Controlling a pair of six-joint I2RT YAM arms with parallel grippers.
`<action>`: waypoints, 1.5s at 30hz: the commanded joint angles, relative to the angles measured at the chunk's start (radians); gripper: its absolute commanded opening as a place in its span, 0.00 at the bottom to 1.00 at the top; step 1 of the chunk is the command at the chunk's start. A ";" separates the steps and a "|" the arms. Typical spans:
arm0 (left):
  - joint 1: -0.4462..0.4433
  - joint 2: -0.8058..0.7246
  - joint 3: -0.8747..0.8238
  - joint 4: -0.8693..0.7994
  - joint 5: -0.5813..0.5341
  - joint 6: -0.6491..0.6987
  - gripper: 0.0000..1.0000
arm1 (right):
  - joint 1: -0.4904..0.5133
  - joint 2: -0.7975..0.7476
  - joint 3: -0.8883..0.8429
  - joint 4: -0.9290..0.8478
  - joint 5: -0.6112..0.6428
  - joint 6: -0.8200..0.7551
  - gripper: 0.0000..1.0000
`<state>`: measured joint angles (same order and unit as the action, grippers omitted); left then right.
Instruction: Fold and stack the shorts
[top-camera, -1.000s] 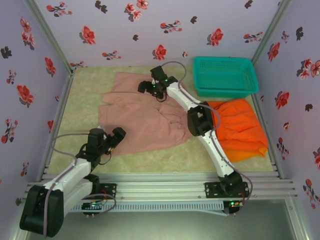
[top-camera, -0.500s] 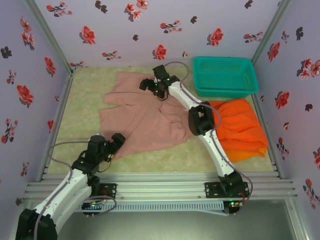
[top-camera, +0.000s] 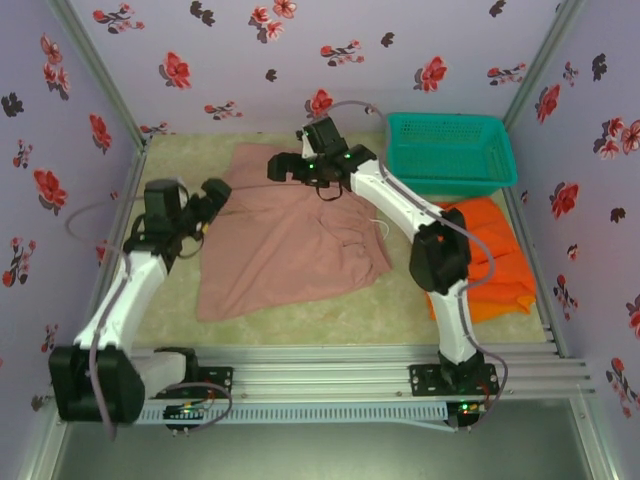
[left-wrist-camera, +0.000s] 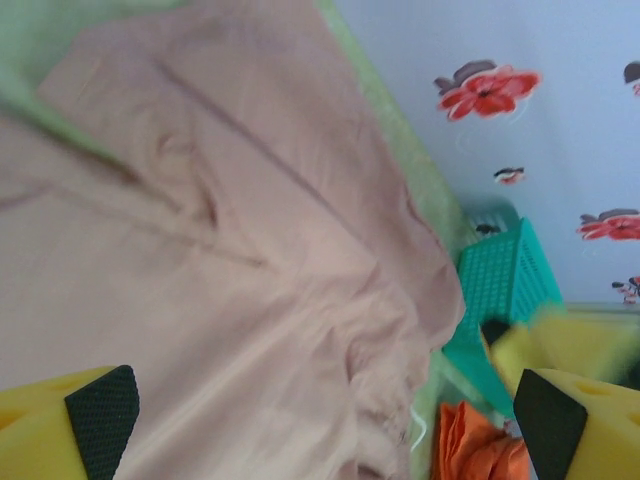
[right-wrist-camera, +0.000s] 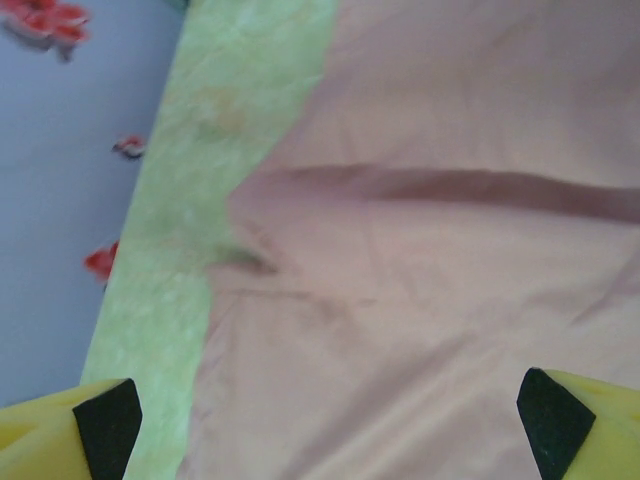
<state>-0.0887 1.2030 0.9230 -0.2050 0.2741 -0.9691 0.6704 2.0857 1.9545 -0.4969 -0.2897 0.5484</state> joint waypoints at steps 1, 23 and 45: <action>0.023 0.176 0.162 0.056 0.096 0.067 0.99 | 0.041 -0.094 -0.208 0.112 0.033 -0.021 0.99; -0.023 1.048 0.831 0.078 0.185 0.175 0.99 | 0.229 -0.290 -0.889 0.312 0.189 0.131 0.99; 0.003 1.397 1.261 -0.200 0.110 0.313 1.00 | 0.282 -0.369 -1.088 0.310 0.243 0.284 0.98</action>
<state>-0.1059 2.5290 2.1414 -0.3382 0.4290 -0.6956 0.9360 1.7119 0.9123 -0.1043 -0.0547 0.7746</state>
